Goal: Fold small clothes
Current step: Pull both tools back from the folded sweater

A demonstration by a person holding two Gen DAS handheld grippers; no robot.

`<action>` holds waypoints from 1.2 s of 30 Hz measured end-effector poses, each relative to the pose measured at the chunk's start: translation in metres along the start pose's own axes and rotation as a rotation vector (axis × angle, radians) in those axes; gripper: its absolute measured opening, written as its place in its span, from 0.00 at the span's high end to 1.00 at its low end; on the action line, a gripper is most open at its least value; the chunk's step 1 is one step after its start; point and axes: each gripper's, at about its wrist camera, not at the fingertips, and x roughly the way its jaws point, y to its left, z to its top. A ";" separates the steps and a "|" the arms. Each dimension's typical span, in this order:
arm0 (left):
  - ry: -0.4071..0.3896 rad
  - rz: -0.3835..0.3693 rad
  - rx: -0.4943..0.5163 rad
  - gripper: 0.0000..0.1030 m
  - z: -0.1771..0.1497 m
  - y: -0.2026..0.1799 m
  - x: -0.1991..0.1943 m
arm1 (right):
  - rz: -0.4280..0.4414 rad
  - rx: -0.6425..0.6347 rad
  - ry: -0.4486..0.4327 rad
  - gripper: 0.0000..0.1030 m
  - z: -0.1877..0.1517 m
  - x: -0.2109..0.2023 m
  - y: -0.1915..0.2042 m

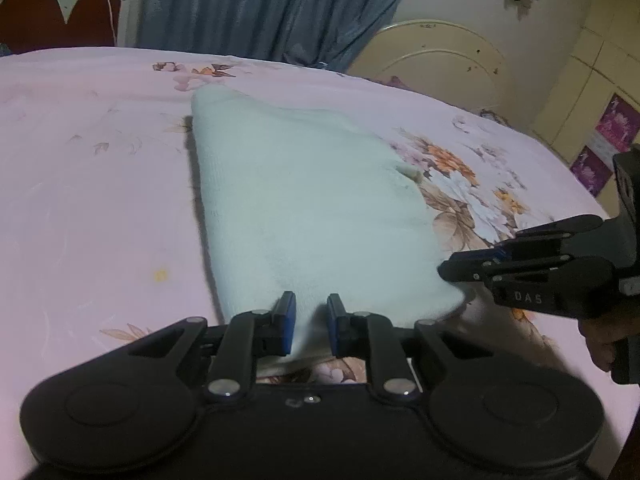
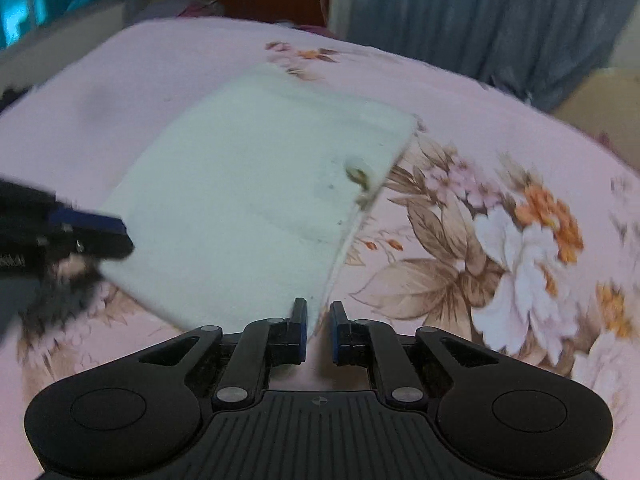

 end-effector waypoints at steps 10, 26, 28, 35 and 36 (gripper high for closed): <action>-0.001 0.089 0.015 0.85 -0.005 -0.016 -0.005 | -0.011 0.022 -0.012 0.92 -0.004 -0.004 0.000; -0.081 0.174 0.013 0.58 -0.041 -0.059 -0.080 | 0.032 0.159 -0.168 0.59 -0.048 -0.118 -0.002; -0.111 0.197 0.022 0.20 -0.049 -0.070 -0.094 | 0.019 0.166 -0.221 0.17 -0.060 -0.137 0.003; -0.217 0.257 0.039 0.00 -0.070 -0.107 -0.148 | -0.112 0.167 -0.255 0.00 -0.097 -0.188 0.028; -0.223 0.258 0.037 0.00 -0.073 -0.111 -0.154 | -0.137 0.156 -0.256 0.00 -0.102 -0.195 0.034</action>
